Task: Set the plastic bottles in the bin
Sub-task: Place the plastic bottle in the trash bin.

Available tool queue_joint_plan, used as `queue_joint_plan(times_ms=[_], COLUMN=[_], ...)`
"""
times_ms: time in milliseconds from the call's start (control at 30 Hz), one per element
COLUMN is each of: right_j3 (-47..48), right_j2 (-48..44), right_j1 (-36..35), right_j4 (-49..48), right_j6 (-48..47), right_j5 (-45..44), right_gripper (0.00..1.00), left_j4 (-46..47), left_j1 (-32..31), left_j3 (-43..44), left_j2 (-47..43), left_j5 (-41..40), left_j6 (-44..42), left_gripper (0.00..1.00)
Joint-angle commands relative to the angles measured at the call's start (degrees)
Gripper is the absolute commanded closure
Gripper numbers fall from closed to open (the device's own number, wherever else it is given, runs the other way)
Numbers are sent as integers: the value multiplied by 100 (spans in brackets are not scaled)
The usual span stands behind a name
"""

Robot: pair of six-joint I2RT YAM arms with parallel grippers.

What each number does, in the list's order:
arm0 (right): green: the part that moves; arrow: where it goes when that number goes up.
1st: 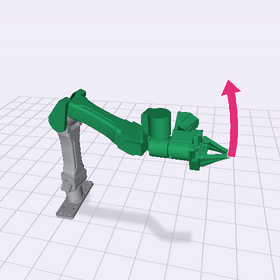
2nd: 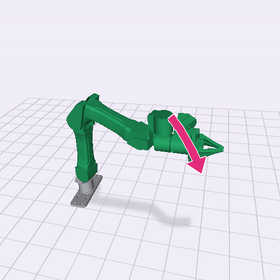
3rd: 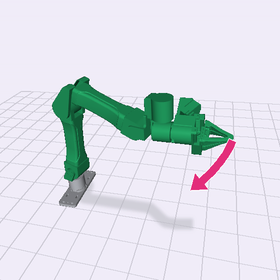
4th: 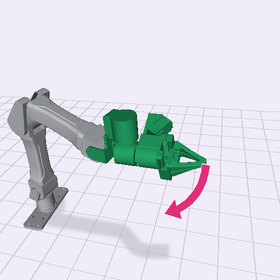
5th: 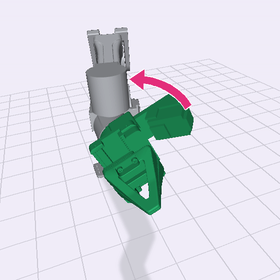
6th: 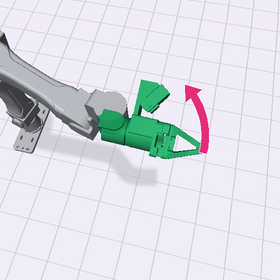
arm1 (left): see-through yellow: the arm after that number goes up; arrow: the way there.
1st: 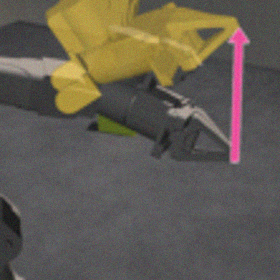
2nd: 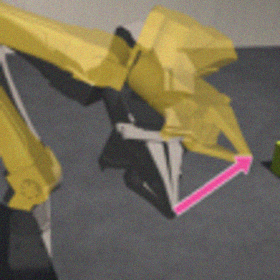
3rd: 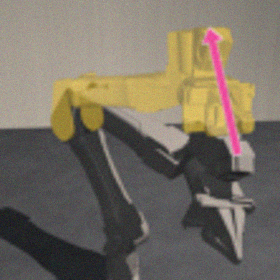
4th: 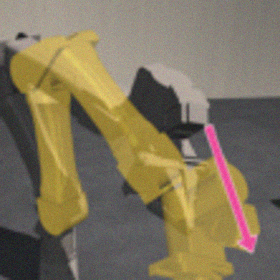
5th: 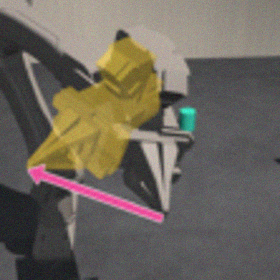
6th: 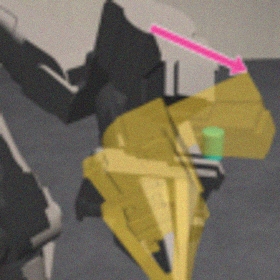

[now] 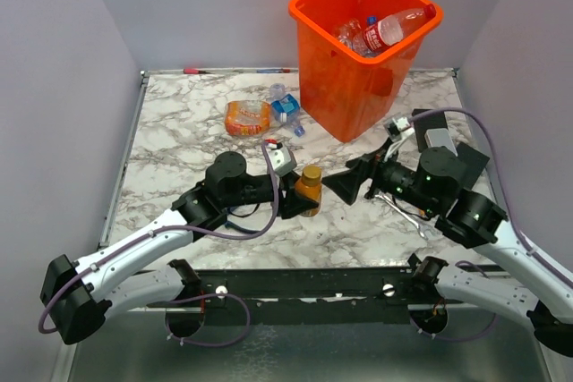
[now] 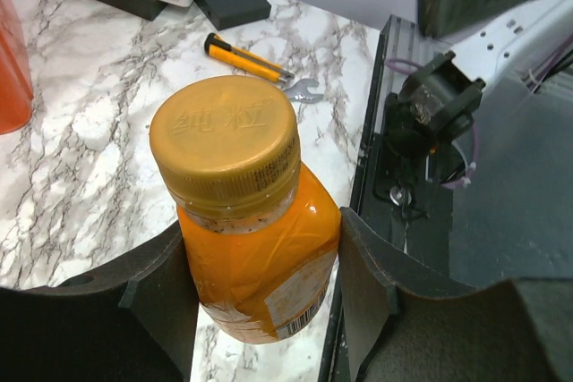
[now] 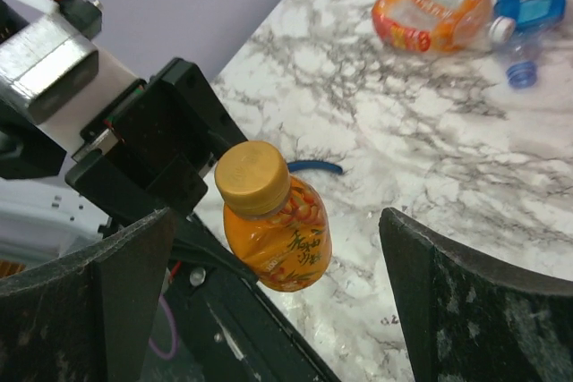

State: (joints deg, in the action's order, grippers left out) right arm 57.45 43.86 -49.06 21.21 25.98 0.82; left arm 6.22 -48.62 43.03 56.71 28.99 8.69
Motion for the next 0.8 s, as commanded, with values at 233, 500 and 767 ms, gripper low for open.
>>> queue_joint_plan(times_ms=[233, 500, 767], right_j3=[-329, -226, -196], right_j2=[539, 1148, 1451], right_j1=[-76, -268, -523], right_j4=[-965, -896, -935], right_j6=[-15, 148, 252], right_j5=[1026, 855, 667], right_gripper=[5, 17, 39], left_j4=[-613, -613, -612], left_j1=[-25, -30, -35], left_j3=[-150, 3, 4], left_j2=[-267, -252, -328], left_j5=[194, 94, 34], left_j6=[-527, -477, -352], left_gripper=[100, 100, 100])
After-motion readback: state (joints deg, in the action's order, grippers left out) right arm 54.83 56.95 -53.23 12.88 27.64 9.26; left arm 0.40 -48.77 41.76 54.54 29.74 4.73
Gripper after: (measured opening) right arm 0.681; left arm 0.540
